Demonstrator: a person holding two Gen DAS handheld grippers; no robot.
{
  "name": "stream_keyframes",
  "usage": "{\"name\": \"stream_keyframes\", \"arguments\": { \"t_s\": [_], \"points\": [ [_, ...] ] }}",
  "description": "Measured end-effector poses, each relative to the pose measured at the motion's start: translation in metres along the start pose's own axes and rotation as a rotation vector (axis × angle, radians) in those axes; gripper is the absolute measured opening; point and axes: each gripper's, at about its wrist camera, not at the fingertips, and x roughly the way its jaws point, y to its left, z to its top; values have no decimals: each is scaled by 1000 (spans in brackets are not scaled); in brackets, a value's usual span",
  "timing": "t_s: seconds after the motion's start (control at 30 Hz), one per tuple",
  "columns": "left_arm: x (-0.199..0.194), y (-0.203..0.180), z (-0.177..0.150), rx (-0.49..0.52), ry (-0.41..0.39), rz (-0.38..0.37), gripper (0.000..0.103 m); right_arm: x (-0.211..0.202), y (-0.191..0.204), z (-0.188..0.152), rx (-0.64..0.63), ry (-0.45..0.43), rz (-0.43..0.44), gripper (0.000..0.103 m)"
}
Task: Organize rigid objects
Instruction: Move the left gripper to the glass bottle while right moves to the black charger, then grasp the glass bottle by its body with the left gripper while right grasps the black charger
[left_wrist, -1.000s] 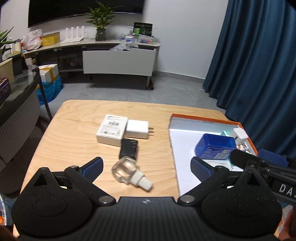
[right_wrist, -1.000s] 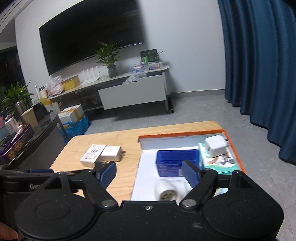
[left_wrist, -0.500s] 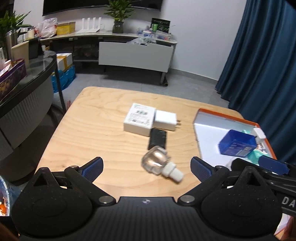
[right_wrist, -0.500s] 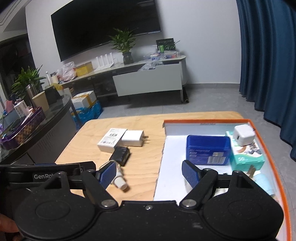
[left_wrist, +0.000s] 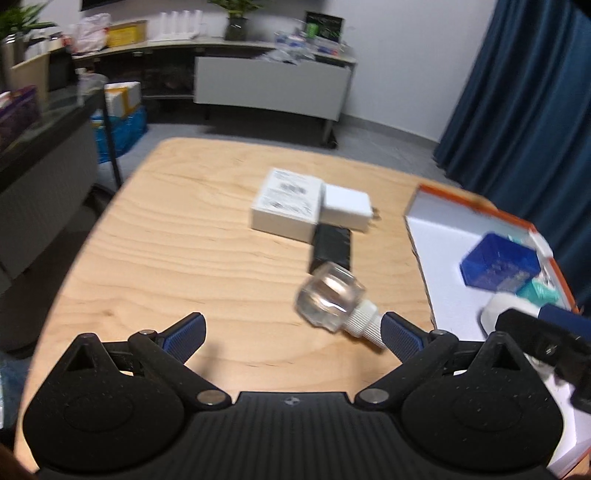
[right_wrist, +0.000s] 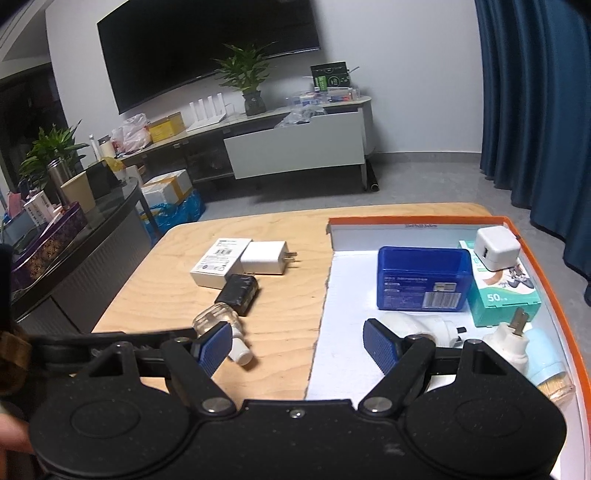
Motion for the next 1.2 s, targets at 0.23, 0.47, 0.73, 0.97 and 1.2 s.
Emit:
{"name": "stream_keyframes", "arguments": {
  "t_s": [0.23,0.47,0.73,0.97,1.2],
  "points": [
    [31,-23,-7,186,-4,-66,103,-1,-11,-1,17,0,-17,92],
    [37,-25,-11,287,-77,-87,82,5,-15,-1,37,6,-20,92],
    [15,-6,-9,228,-108,-95,82,23,0,5,1,38,22,92],
    [-11,42,4,98,-149,-15,54,68,35,16,-49,96,94,92],
    [4,76,-3,4,-82,-35,55,127,63,25,-65,161,62,91]
  ]
}}
